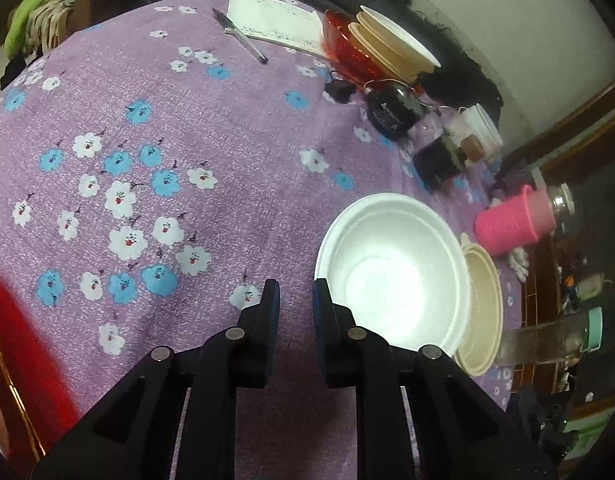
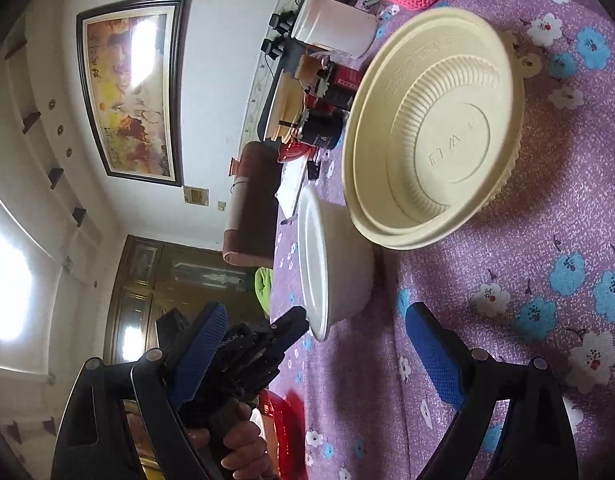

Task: Organize plates and bowls
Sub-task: 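Close both grippers on the white bowl rim and lift it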

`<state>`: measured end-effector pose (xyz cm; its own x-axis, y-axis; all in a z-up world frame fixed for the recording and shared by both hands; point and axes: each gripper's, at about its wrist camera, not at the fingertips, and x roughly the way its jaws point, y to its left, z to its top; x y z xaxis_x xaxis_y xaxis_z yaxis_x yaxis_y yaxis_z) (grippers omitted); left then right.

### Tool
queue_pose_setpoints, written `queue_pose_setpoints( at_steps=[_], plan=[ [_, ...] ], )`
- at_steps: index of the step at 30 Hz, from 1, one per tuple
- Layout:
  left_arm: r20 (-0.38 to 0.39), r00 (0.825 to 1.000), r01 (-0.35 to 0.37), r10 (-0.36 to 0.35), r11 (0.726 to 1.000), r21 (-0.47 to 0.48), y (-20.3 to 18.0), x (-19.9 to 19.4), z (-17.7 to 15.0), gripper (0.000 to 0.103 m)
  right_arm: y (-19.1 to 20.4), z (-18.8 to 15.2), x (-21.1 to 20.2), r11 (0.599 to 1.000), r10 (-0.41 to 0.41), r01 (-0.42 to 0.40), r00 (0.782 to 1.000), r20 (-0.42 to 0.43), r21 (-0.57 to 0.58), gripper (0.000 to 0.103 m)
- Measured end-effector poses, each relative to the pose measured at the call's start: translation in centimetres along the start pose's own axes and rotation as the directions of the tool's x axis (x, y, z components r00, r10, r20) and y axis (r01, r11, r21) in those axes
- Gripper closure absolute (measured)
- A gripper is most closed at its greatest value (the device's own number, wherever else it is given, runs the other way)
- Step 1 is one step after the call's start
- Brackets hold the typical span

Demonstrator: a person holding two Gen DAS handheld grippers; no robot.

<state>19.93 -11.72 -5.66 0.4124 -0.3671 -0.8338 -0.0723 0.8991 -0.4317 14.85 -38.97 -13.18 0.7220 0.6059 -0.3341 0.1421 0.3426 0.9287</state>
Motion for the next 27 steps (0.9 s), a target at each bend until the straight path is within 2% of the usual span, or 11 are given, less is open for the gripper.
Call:
queue_pose_setpoints(
  at_steps=[5,8,12,15,18,20,27],
  plan=[
    [-0.011,0.999,0.037,-0.037,0.999,0.014,-1.3,-0.1,0.0,0.089,0.1,0.2,-0.5,1.0,0.007,-0.006,0.999,0.037,-0.015,0.01],
    [-0.017,0.999,0.028,-0.028,0.999,0.04,-2.5,0.2,0.2,0.089,0.2,0.3,0.0,1.0,-0.002,0.003,0.999,0.042,-0.024,0.01],
    [-0.006,1.0,0.009,-0.009,0.999,0.054,-3.6,0.4,0.6,0.074,0.8,0.8,0.5,0.999,-0.009,0.013,0.998,0.063,-0.052,0.01],
    [-0.013,1.0,-0.01,0.011,0.998,0.068,-4.0,0.9,0.9,0.068,0.8,1.0,1.3,0.998,-0.058,0.061,0.996,0.074,-0.031,0.011],
    [-0.036,0.999,-0.03,0.032,0.997,0.065,-3.9,1.9,1.0,0.068,0.9,1.0,2.3,0.999,-0.053,0.052,0.997,0.056,0.006,0.013],
    [-0.052,0.998,-0.025,0.028,0.998,0.059,-3.6,2.4,0.9,0.068,1.5,0.9,2.7,0.995,-0.102,0.102,0.993,0.067,-0.003,0.015],
    [-0.04,0.997,-0.06,0.063,0.995,0.076,-3.2,2.9,0.8,0.068,2.2,1.2,4.9,0.974,-0.222,0.225,0.973,0.061,-0.041,0.046]
  ],
)
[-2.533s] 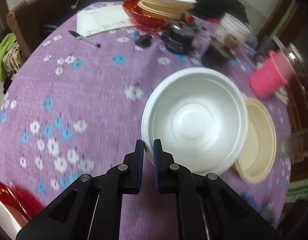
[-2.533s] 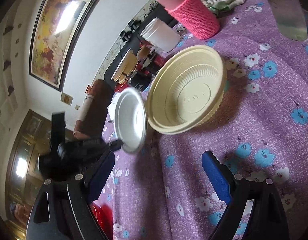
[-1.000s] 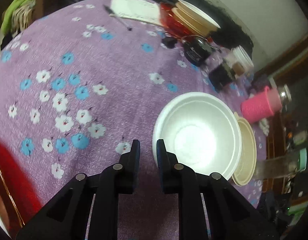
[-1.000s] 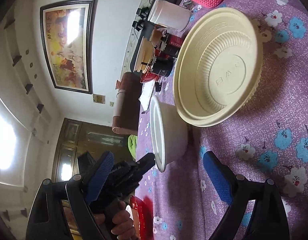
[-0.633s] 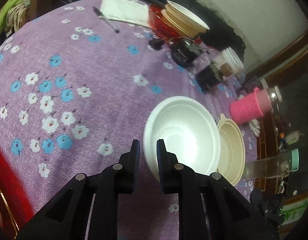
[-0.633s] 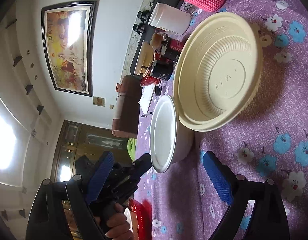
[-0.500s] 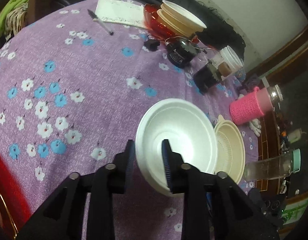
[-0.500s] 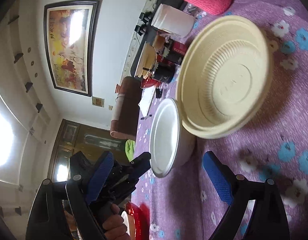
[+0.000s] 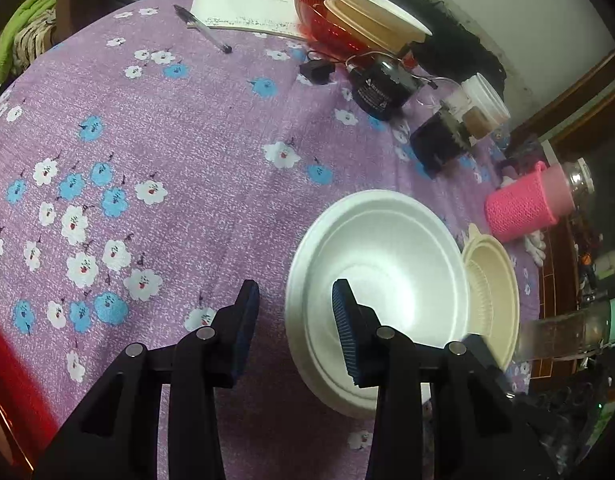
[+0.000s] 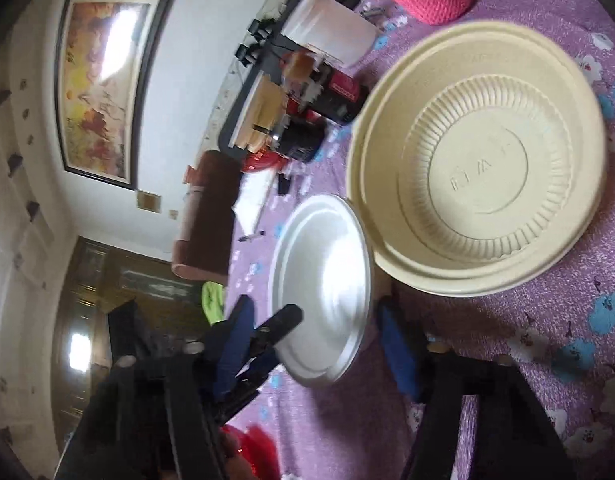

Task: Organize plates and bowls
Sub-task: 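Close both grippers on the white bowl rim and lift it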

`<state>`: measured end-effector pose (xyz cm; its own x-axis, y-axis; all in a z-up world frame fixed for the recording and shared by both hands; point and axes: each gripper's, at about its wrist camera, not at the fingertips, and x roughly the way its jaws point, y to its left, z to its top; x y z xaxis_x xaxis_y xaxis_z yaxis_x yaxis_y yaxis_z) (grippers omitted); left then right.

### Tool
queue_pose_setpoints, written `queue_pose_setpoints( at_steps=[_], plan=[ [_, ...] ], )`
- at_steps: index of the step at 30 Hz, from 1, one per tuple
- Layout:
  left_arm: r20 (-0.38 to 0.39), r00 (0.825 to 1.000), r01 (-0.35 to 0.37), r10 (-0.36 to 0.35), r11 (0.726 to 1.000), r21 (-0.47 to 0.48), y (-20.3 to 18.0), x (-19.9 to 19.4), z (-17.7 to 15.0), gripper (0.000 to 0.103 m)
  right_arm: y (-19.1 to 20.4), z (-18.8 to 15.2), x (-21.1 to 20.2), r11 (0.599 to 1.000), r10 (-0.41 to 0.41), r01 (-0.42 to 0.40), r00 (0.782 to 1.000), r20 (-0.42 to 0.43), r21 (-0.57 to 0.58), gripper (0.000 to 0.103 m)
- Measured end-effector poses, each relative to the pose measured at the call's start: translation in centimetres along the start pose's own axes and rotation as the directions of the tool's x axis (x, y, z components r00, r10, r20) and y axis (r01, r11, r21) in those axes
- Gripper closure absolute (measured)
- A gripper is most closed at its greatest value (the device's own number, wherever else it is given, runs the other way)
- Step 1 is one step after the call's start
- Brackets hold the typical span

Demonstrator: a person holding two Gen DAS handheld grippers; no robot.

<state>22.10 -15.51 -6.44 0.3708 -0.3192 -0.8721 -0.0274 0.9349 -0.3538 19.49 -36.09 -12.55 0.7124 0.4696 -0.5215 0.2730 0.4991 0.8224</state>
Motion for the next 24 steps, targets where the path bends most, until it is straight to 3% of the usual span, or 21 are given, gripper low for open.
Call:
queue_pose_setpoints(
  at_steps=[3,8,10,13,24],
  plan=[
    [0.01,1.0,-0.01,0.01,1.0,0.011,-0.1,-0.1,0.0,0.068,-0.6,-0.1,0.7,1.0,-0.014,0.014,1.0,-0.016,0.014,0.049],
    [0.022,1.0,-0.009,0.009,1.0,0.021,-0.1,-0.1,0.1,0.087,-1.1,-0.1,1.2,0.999,-0.041,0.041,0.999,-0.017,-0.006,0.059],
    [0.018,1.0,-0.015,0.014,1.0,0.021,0.0,0.1,0.1,0.094,-0.9,0.0,1.3,0.999,-0.043,0.042,0.999,-0.017,-0.024,0.069],
    [0.021,1.0,-0.01,0.009,1.0,0.018,0.2,0.1,-0.1,0.095,-1.1,-0.2,1.5,0.996,-0.077,0.077,0.997,-0.009,-0.034,0.08],
    [0.066,0.998,-0.016,0.013,0.999,0.047,0.3,-2.3,-1.2,0.095,-0.7,-0.8,0.6,0.997,-0.066,0.065,0.998,-0.026,-0.034,0.083]
  ],
)
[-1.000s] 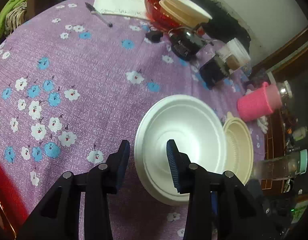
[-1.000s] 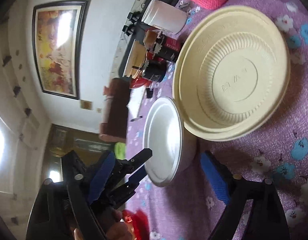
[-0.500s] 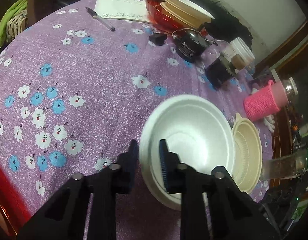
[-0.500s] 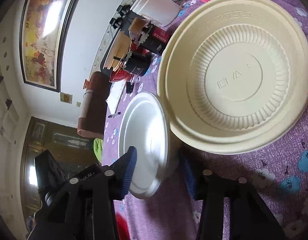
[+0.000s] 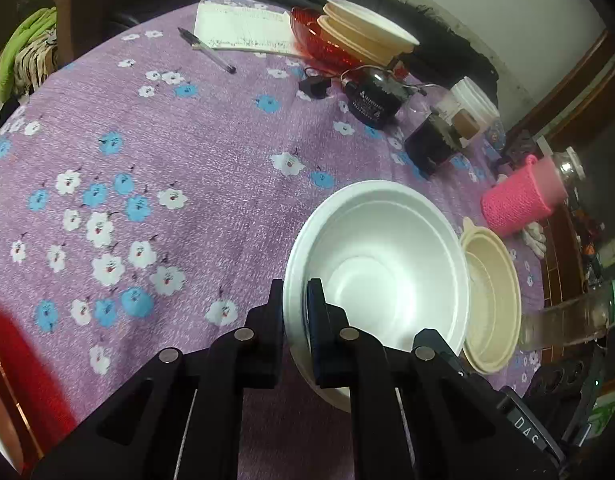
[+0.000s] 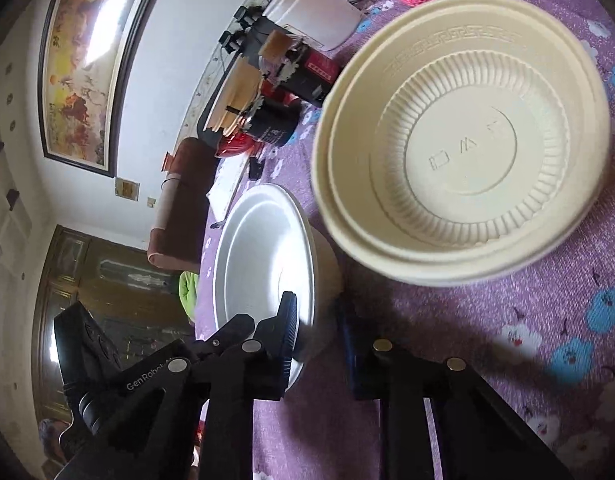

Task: Organize plates and bowls
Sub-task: 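Close both grippers on the white bowl rim and lift it, then lower the white bowl onto the white plate on the stack, open grippers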

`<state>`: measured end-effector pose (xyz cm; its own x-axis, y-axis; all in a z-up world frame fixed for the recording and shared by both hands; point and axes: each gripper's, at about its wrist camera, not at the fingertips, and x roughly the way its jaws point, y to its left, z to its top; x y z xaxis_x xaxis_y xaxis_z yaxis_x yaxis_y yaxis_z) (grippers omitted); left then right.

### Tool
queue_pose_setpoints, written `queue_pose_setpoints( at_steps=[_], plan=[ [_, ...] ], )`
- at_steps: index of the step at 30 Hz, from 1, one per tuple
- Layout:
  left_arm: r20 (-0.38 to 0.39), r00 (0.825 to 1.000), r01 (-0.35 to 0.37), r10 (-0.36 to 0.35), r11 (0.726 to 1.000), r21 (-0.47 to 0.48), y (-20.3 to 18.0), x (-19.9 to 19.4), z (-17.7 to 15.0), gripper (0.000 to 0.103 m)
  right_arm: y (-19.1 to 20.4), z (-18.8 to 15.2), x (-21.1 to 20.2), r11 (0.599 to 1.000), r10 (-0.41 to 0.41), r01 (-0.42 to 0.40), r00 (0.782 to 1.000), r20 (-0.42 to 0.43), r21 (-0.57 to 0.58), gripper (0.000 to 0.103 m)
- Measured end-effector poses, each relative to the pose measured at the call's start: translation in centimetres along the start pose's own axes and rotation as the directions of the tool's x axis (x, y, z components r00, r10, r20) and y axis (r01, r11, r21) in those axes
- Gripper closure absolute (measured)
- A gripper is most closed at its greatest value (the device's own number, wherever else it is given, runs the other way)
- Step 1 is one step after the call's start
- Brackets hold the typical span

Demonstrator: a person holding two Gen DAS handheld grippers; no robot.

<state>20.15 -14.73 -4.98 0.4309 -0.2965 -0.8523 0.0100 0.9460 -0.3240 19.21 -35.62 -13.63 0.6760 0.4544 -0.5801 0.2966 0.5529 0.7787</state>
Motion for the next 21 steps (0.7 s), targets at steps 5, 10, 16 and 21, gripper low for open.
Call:
queue_pose_setpoints(
  at_steps=[5,10,16,21],
  plan=[
    [0.031,1.0,-0.006,0.005,1.0,0.025,0.3,-1.7,-1.1,0.095,0.5,-1.1,-0.9,1.0,0.011,-0.011,1.0,-0.02,-0.013,0.083],
    [0.062,0.998,0.002,-0.004,0.999,0.047,1.2,-4.3,-2.7,0.095,1.4,-3.1,-2.5,0.998,0.019,-0.02,0.999,-0.026,-0.057,0.083],
    [0.145,0.989,-0.048,0.029,0.991,0.123,2.1,-8.5,-6.2,0.094,2.7,-6.8,-4.8,0.99,0.041,-0.045,0.999,-0.035,-0.134,0.083],
    [0.196,0.98,-0.075,0.041,0.983,0.169,3.7,-11.6,-9.7,0.093,3.1,-10.6,-6.7,0.982,0.043,-0.056,0.996,-0.078,-0.182,0.083]
  ],
)
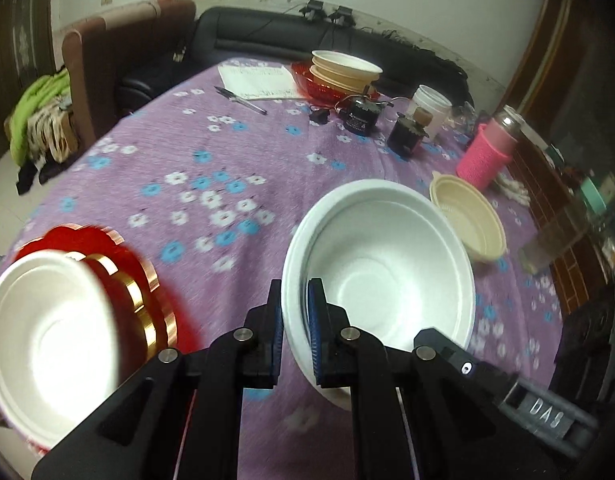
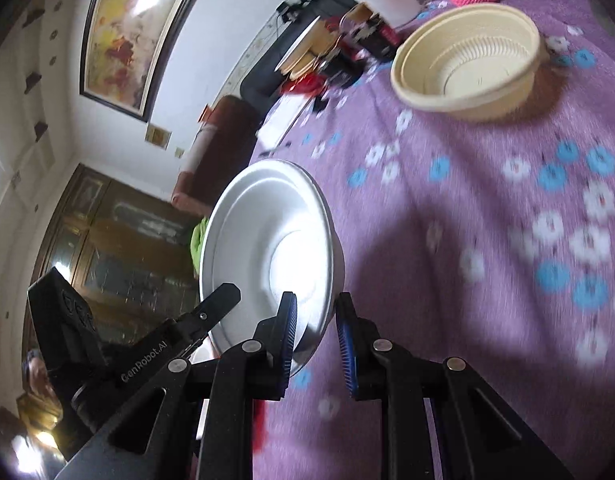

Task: Organize plates and bowls
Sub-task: 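Lower the white bowl onto the white plate on the stack, open grippers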

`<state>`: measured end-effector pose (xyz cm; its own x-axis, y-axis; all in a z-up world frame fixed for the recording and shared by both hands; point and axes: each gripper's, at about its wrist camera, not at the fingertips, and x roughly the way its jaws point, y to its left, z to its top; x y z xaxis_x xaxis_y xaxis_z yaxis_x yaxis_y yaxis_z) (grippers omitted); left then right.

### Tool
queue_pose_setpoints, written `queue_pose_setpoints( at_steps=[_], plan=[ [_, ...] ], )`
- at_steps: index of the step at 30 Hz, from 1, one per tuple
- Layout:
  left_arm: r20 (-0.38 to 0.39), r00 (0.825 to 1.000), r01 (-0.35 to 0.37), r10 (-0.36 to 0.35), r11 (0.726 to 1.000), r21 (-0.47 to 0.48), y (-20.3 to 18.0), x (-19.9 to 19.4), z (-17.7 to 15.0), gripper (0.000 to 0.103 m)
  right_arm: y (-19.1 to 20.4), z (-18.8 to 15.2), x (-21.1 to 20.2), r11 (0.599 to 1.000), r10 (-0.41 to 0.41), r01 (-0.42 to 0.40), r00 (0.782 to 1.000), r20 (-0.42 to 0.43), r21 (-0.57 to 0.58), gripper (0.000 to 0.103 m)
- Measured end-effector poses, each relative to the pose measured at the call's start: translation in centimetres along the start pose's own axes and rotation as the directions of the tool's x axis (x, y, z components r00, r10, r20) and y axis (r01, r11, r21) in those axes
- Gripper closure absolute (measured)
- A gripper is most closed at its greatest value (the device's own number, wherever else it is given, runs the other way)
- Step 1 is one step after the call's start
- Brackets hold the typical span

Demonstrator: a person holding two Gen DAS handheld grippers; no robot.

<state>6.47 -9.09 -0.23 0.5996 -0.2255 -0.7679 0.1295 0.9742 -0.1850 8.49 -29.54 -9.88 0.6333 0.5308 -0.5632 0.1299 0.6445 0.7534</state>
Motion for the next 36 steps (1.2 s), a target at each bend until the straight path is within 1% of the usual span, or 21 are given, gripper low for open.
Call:
queue_pose_setpoints(
  at_steps=[3,5,7,13,17,20,23,28,33,36],
  plan=[
    [0.036,0.999,-0.022,0.022,1.0,0.013,1.6,-2.3,-1.1,0.091,1.7,-1.6,-0.7,0.999,0.016,-0.017,1.0,-0.019,-0.032,0.083],
    [0.053,0.998,-0.022,0.022,1.0,-0.007,3.1,-3.8,-1.5,0.091,3.1,-2.2,-0.6,0.998,0.032,-0.035,0.999,-0.039,-0.061,0.083],
    [0.068,0.997,-0.036,0.038,0.999,-0.03,4.8,-5.1,-1.9,0.091,4.7,-3.1,-0.3,0.994,0.045,-0.05,0.998,-0.052,-0.093,0.083],
    [0.082,0.994,-0.069,0.078,0.992,-0.105,9.9,-7.6,-3.2,0.091,9.1,-6.3,2.5,0.98,0.054,-0.081,0.987,-0.148,-0.181,0.083],
    [0.082,0.991,-0.091,0.104,0.986,-0.141,12.4,-8.5,-4.0,0.091,11.5,-7.8,4.2,0.971,0.047,-0.09,0.98,-0.191,-0.222,0.083],
    [0.086,0.988,-0.114,0.128,0.982,-0.153,13.6,-8.7,-4.3,0.091,13.2,-8.9,5.4,0.962,0.036,-0.091,0.976,-0.213,-0.257,0.083],
    [0.075,0.987,-0.127,0.141,0.978,-0.163,14.8,-8.4,-4.5,0.091,14.0,-9.6,6.7,0.956,0.02,-0.086,0.973,-0.23,-0.28,0.083],
    [0.059,0.987,-0.137,0.149,0.976,-0.172,16.1,-7.6,-4.5,0.091,14.2,-10.0,8.7,0.957,-0.005,-0.069,0.967,-0.253,-0.282,0.083],
    [0.045,0.983,-0.172,0.18,0.975,-0.144,16.7,-6.9,-4.3,0.09,15.0,-10.5,9.8,0.951,-0.024,-0.056,0.966,-0.256,-0.303,0.083],
    [0.033,0.983,-0.176,0.183,0.974,-0.143,17.3,-6.6,-4.3,0.09,15.2,-10.6,10.4,0.951,-0.036,-0.048,0.964,-0.265,-0.305,0.083]
  ],
)
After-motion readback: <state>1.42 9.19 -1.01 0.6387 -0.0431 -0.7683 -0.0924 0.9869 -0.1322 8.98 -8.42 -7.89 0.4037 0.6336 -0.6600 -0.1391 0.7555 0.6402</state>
